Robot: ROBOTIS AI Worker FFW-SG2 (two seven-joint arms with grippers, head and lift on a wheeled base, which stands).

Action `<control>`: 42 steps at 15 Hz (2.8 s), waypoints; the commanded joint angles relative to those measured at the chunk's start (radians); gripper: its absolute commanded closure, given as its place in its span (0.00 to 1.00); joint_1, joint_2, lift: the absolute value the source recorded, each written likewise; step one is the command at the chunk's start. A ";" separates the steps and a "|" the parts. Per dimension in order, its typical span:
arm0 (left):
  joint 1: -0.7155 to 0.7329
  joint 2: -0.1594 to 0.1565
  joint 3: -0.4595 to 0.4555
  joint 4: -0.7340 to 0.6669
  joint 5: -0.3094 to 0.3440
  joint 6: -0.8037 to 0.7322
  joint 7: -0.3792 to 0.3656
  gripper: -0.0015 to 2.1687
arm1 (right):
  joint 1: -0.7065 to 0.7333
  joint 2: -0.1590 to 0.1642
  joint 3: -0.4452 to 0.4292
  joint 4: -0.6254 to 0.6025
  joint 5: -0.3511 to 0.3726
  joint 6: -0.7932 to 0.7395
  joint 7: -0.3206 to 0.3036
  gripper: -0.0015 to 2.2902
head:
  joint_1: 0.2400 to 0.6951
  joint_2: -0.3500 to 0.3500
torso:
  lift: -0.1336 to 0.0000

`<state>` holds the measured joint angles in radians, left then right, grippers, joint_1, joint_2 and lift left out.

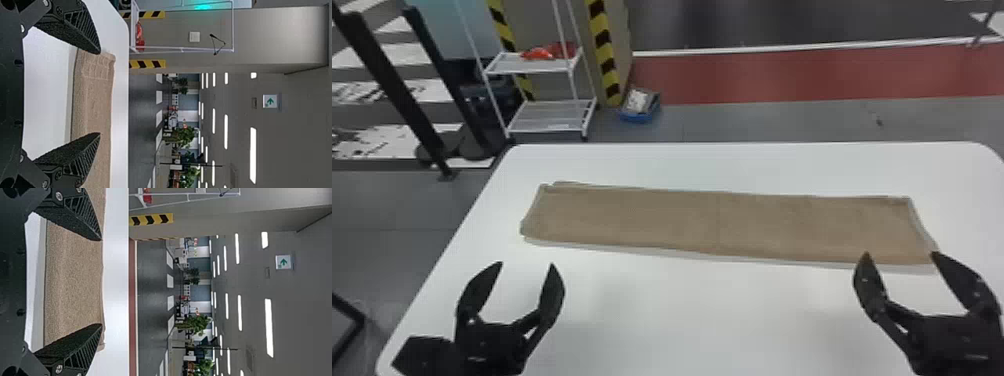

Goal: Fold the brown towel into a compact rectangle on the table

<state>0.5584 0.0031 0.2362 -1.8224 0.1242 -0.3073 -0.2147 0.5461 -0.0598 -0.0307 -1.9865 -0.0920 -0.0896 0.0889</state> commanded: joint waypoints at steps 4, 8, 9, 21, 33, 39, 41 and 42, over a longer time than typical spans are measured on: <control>-0.003 -0.006 -0.002 0.005 0.000 0.000 0.000 0.08 | 0.000 0.000 0.000 0.000 0.000 0.000 0.000 0.05 | 1.00 0.68 | 0.08; -0.006 -0.006 -0.002 0.009 0.000 0.000 0.000 0.08 | -0.002 0.000 0.000 0.000 0.000 0.000 0.000 0.05 | 1.00 0.67 | 0.08; -0.006 -0.006 -0.002 0.012 0.000 0.000 0.000 0.08 | -0.002 0.000 0.000 0.000 0.000 0.000 0.000 0.05 | 1.00 0.67 | 0.08; -0.006 -0.006 -0.002 0.018 0.000 -0.003 0.000 0.08 | 0.002 0.000 0.002 0.005 -0.002 -0.009 -0.006 0.05 | 1.00 0.67 | 0.08; -0.337 0.054 0.189 0.002 -0.003 0.574 -0.175 0.07 | 0.011 -0.012 -0.003 -0.011 0.000 0.018 -0.008 0.05 | 1.00 0.74 | 0.08; -0.572 0.167 0.170 0.155 -0.058 0.874 -0.227 0.09 | 0.020 -0.021 -0.003 -0.031 0.000 0.061 -0.008 0.05 | 1.00 0.79 | 0.08; -0.643 0.189 0.160 0.219 -0.080 0.960 -0.253 0.10 | 0.021 -0.025 -0.005 -0.038 0.000 0.071 -0.009 0.05 | 1.00 0.80 | 0.08; -0.676 0.198 0.156 0.255 -0.081 1.012 -0.270 0.10 | 0.023 -0.026 -0.005 -0.041 0.000 0.077 -0.009 0.05 | 1.00 0.80 | 0.08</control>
<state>-0.0646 0.1853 0.3980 -1.6203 0.0510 0.6265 -0.4706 0.5671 -0.0836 -0.0350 -2.0227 -0.0920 -0.0204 0.0800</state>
